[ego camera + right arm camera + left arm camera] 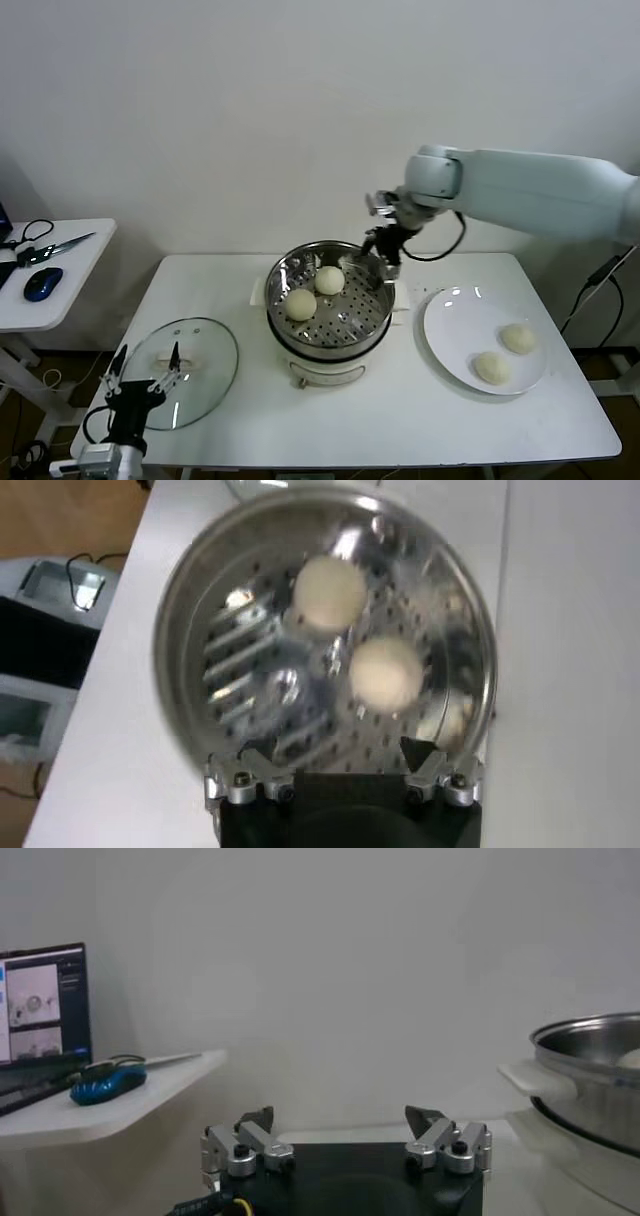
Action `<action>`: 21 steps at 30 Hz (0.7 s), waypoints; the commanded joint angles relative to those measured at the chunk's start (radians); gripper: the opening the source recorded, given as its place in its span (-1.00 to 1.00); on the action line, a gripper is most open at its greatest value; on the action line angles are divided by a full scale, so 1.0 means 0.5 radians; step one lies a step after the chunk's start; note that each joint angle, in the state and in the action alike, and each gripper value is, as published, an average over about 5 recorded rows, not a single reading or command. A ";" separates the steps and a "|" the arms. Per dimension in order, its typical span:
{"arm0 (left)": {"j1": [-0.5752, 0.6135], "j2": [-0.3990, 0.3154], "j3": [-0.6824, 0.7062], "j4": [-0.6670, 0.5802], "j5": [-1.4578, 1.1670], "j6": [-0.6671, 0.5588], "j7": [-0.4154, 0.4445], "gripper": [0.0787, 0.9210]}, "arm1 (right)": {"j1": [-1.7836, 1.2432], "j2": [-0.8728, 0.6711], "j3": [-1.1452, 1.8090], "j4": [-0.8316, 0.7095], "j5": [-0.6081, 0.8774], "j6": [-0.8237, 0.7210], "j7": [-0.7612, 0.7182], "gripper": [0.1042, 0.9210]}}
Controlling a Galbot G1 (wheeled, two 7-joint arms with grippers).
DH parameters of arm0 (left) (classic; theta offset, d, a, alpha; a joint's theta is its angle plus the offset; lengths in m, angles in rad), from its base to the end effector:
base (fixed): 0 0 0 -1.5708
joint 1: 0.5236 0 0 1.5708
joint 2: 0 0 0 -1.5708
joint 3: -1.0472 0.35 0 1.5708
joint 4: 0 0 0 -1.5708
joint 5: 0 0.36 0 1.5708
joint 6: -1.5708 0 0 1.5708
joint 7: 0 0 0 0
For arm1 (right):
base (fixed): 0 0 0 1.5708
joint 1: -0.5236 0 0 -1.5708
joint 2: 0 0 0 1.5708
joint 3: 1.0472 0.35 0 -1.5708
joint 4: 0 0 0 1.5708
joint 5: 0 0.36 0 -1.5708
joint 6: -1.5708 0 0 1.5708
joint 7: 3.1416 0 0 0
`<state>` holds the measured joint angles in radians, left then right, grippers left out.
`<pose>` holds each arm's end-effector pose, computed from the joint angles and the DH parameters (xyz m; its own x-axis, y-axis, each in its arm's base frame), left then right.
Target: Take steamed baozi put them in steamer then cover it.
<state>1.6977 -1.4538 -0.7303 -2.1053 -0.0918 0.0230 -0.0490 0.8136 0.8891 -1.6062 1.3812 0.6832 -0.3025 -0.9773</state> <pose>0.1456 0.0826 -0.3094 -0.9801 -0.1667 0.1074 -0.1523 0.9797 0.1306 0.5455 -0.0305 -0.0329 -0.1259 -0.2665 0.9556 -0.9781 -0.1275 -0.1644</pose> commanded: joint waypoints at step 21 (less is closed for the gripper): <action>-0.003 -0.034 0.006 0.011 0.044 0.017 -0.001 0.77 | -1.747 -0.903 1.385 -0.223 -1.372 0.274 -0.259 0.76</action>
<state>1.6958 -1.4675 -0.7288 -2.1036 -0.0738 0.0326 -0.0491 0.1415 0.4880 -1.0763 1.3250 0.1422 -0.1899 -1.0865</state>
